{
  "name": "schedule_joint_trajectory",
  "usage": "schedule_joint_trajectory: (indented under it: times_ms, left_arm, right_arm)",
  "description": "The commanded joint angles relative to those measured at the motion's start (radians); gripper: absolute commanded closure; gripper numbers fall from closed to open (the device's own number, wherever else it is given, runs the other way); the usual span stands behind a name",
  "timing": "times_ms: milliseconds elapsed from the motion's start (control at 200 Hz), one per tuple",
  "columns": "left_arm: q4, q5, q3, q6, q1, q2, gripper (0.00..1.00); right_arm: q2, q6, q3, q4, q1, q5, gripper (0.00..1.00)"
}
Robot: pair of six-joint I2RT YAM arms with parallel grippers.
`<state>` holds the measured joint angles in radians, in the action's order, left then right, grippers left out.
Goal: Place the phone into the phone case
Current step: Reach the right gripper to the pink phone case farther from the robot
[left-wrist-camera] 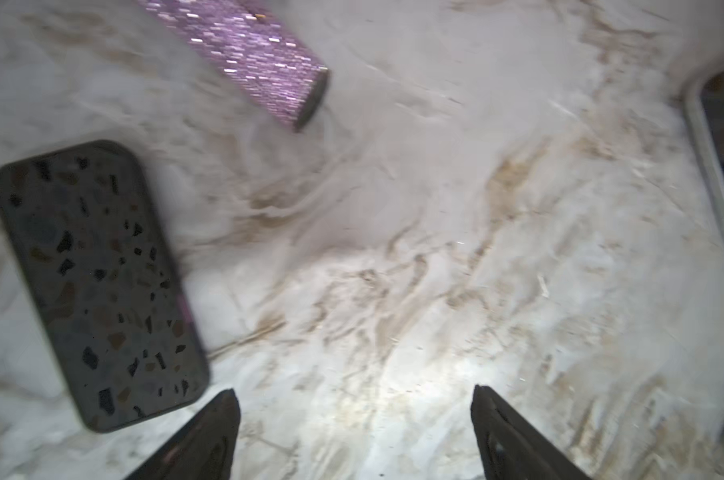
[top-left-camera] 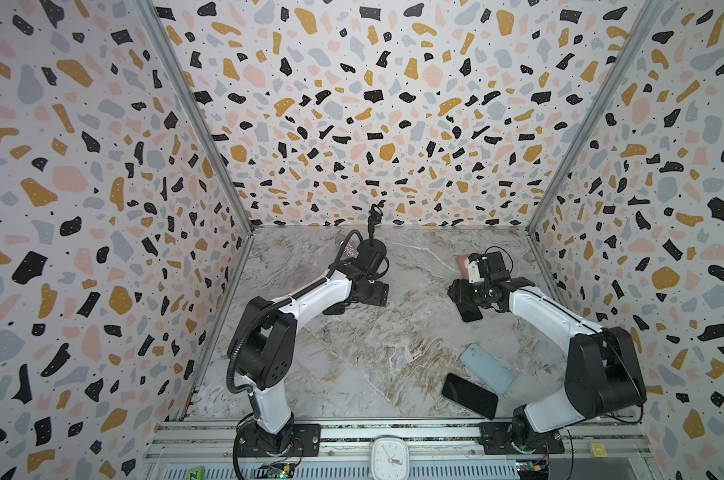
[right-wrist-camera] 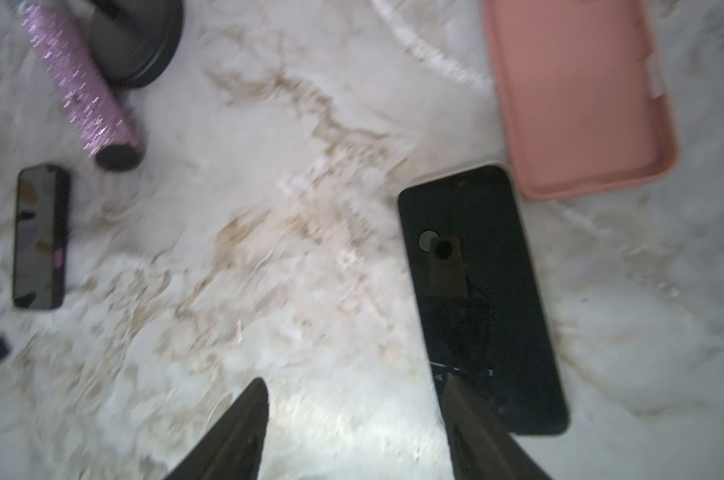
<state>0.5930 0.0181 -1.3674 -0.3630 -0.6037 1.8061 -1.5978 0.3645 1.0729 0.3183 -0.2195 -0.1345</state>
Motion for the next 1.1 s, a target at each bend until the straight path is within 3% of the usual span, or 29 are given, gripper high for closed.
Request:
schedule_joint_trajectory:
  times_ms: [0,195,360,561,866,1091]
  left_arm:
    - [-0.034,0.115,-0.001,-0.004,-0.023,0.022,0.12]
    - [-0.099,0.216,0.012,-0.023,-0.040,0.038,0.12]
    - [-0.119,0.233,0.033,-0.025,-0.054,0.030,0.11]
    - [-0.103,0.245,0.022,-0.011,-0.054,0.042,0.13]
    - [-0.106,0.255,0.015,-0.014,-0.054,0.056,0.14]
    - [-0.099,0.240,0.014,-0.017,-0.054,0.040,0.14]
  right_arm:
    - [-0.137,-0.036,0.142,-0.045,0.063,0.117,0.38]
    - [-0.414,-0.110,0.436,0.027,0.173,0.153,0.43]
    - [-0.525,-0.181,0.569,0.069,0.195,0.142,0.45]
    - [-0.654,-0.193,0.697,0.151,0.215,0.130,0.54]
    - [-0.671,-0.193,0.687,0.141,0.233,0.072,0.80]
    - [-0.649,-0.195,0.698,0.142,0.243,0.060,0.90]
